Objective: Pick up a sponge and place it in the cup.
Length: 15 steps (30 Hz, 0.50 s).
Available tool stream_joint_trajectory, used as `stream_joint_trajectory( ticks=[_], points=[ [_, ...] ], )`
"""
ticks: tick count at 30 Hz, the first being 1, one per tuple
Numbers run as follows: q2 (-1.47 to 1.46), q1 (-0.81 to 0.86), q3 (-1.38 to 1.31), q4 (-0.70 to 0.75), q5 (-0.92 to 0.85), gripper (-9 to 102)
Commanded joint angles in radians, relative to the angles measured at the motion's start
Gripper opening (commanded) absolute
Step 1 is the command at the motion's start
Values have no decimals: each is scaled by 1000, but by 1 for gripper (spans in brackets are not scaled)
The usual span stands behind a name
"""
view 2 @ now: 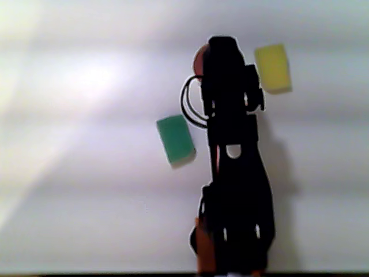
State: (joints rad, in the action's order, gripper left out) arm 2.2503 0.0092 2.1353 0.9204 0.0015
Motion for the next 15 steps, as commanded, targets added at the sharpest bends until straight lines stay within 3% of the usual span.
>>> stream_joint_trajectory(
  ticks=[1, 15],
  points=[
    [86, 23, -32, 31, 3, 0],
    [528, 152, 137, 67, -23, 0]
  ],
)
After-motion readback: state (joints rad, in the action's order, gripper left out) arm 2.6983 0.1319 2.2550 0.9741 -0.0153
